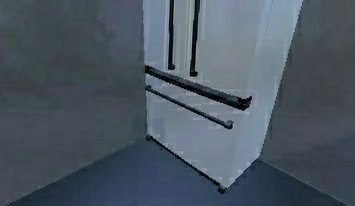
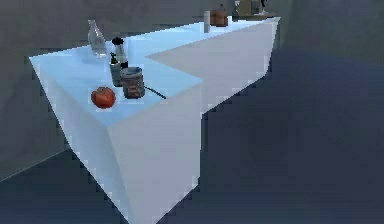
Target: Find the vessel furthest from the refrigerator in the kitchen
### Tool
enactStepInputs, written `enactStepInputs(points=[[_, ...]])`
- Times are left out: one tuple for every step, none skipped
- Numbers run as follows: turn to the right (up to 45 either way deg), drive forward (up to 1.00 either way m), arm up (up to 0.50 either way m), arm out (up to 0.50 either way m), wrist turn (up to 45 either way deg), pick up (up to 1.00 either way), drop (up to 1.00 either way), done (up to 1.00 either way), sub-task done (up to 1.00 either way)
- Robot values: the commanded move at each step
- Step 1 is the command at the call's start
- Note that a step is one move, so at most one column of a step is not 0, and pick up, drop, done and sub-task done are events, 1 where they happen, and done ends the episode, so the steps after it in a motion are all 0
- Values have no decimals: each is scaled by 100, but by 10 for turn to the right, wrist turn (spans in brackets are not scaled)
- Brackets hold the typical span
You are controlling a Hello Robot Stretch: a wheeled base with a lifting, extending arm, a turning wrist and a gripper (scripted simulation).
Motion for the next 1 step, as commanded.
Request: enactStepInputs(points=[[150,0,0,0,0,0,0,0,0]])
